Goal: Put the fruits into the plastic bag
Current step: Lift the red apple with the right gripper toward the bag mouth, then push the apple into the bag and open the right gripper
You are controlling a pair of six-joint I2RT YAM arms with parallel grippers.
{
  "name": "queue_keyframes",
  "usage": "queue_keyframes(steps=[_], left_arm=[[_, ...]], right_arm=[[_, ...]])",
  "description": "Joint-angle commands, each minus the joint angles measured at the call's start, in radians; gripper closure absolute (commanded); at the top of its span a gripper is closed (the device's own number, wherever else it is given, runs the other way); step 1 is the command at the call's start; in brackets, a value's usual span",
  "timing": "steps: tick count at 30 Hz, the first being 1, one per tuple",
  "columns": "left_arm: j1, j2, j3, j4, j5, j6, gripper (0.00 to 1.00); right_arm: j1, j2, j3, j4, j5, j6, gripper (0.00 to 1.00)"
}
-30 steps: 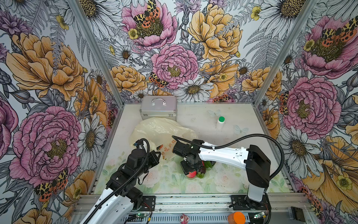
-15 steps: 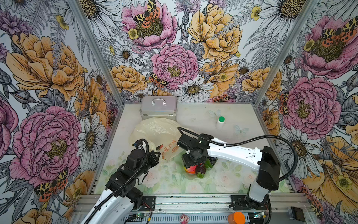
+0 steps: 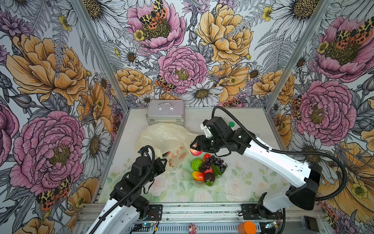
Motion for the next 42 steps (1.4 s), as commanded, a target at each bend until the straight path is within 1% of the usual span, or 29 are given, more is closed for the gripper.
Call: queue_keyframes(steps=[1,6,9,18,28,34,42], left_arm=[[0.014,-0.015,-0.008,-0.008,0.027,0.025,1.0],[0.022,-0.021,0.004,-0.008,0.034,0.025,1.0],[0.024,-0.025,0.008,-0.008,0.032,0.02,1.0],[0.022,-0.059,-0.002,-0.009,0.032,-0.015,1.0],[0.018,-0.063,-0.004,-0.008,0.038,-0.037,1.0],[0.017,-0.056,0.013,-0.009,0.048,-0.035,1.0],[0.013,-0.058,0.015,-0.015,0.067,-0.031,1.0]], right_arm=[[-0.008,0.042,-0.035,0.202,-0.069,0.132,0.57],[-0.011,0.131,-0.069,0.385,-0.102,0.263,0.58],[-0.006,0.196,-0.061,0.429,-0.116,0.286,0.58],[0.036,0.367,-0.015,0.435,-0.162,0.255,0.58],[0.057,0.539,0.07,0.435,-0.175,0.201,0.58],[0.054,0.616,0.117,0.434,-0.117,0.194,0.57],[0.024,0.632,0.126,0.435,0.007,0.199,0.55]])
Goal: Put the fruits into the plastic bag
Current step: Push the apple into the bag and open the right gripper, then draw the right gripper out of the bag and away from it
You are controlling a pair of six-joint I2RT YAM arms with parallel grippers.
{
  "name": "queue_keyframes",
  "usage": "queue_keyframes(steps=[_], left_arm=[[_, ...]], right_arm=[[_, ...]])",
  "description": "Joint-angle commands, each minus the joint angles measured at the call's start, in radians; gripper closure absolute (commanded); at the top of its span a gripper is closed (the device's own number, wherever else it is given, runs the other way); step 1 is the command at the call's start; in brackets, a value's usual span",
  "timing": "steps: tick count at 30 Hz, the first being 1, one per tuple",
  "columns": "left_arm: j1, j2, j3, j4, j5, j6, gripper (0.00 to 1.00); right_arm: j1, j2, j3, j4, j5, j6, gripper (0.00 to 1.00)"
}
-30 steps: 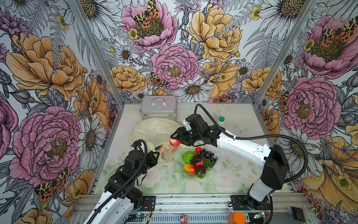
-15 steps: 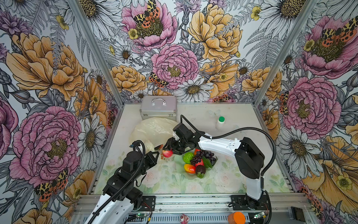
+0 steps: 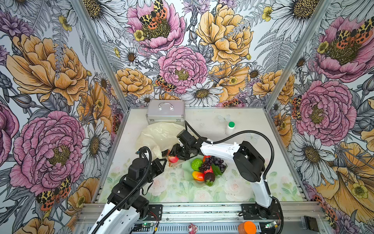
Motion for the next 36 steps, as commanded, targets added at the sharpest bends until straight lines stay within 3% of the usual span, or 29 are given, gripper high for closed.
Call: queue_keyframes(steps=[1,19,36], left_arm=[[-0.001,-0.007,0.012,-0.015,0.028,-0.001,1.0],[0.0,-0.001,-0.002,-0.021,0.037,0.008,1.0],[0.033,0.026,-0.008,-0.021,0.08,0.057,1.0]], right_arm=[[-0.023,0.013,0.038,0.013,0.087,-0.014,0.55],[-0.157,0.132,0.298,0.013,0.142,0.014,0.25],[-0.219,0.03,0.27,0.013,0.154,-0.02,0.26]])
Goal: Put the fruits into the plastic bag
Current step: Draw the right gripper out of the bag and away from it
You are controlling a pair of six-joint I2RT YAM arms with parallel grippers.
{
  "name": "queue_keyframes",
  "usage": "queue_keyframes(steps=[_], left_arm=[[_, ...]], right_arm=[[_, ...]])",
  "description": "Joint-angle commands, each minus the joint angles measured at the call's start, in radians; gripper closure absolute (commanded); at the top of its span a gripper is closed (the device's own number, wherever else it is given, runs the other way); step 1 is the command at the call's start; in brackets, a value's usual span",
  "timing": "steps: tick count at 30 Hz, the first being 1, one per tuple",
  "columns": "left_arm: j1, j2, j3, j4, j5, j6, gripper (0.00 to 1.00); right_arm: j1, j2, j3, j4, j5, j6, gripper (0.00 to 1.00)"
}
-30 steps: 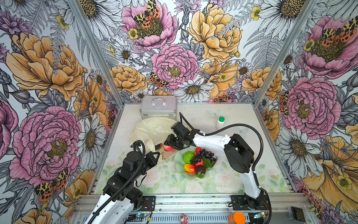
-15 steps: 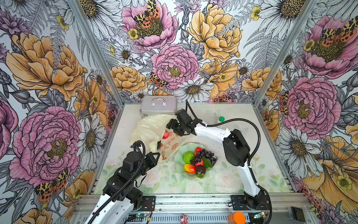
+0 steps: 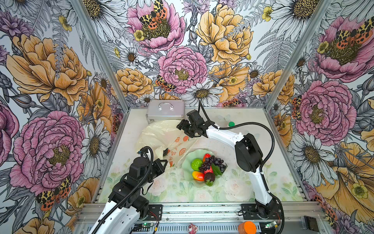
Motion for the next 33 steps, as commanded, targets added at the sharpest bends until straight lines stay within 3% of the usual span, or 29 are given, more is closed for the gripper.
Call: queue_keyframes(steps=[1,16,33], left_arm=[[0.014,-0.003,-0.011,-0.002,0.037,0.032,1.0],[0.061,0.007,-0.029,0.019,0.088,0.061,1.0],[0.076,0.001,-0.03,0.02,0.096,0.066,1.0]], right_arm=[[-0.013,-0.096,-0.02,0.004,0.02,-0.025,0.26],[-0.029,-0.404,-0.182,0.005,-0.163,-0.016,0.26],[-0.119,-0.872,-0.48,-0.051,-0.21,-0.049,0.27]])
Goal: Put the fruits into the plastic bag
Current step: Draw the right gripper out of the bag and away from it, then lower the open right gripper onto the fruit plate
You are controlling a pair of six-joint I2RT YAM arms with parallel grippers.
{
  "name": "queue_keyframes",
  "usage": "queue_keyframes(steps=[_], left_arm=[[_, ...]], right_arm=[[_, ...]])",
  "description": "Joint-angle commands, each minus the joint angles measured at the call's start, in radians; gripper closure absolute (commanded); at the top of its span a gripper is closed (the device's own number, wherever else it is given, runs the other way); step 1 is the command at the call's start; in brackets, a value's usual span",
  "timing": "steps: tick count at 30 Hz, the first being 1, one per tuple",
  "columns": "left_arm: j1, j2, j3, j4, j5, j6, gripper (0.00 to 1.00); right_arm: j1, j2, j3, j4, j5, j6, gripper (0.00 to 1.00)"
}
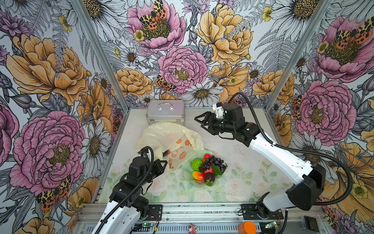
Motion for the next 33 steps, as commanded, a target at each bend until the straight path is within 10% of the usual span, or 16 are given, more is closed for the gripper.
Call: queue_keyframes(steps=[1,21,33], left_arm=[[0.011,-0.002,-0.01,0.018,0.018,0.018,1.0],[0.008,0.01,-0.01,0.021,0.038,0.019,1.0],[0.009,0.014,-0.011,0.023,0.031,0.02,1.0]], right_arm=[[-0.033,-0.098,-0.039,-0.037,-0.005,-0.032,0.27],[-0.052,-0.269,0.005,-0.501,-0.022,-0.27,0.27],[0.218,-0.066,0.113,-0.896,0.27,-0.354,0.27]])
